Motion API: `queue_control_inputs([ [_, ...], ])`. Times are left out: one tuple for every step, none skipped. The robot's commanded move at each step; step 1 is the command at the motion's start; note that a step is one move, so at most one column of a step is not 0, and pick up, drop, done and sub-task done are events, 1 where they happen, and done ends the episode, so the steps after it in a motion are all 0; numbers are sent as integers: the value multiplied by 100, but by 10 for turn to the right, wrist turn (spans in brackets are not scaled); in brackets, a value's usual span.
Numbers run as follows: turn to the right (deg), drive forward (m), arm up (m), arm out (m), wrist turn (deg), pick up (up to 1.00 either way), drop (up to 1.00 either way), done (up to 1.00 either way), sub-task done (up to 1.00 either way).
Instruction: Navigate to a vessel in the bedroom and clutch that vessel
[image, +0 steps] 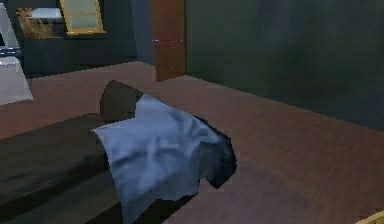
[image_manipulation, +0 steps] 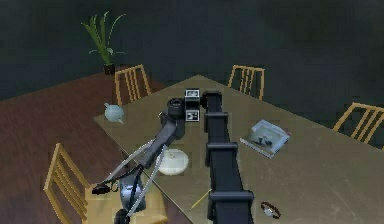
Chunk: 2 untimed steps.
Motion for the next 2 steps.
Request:
queue_control_inputs([
  [0, 0, 0, 0, 450, 0, 0, 0, 0],
  [0, 0, 0, 0, 450, 0, 0, 0, 0],
])
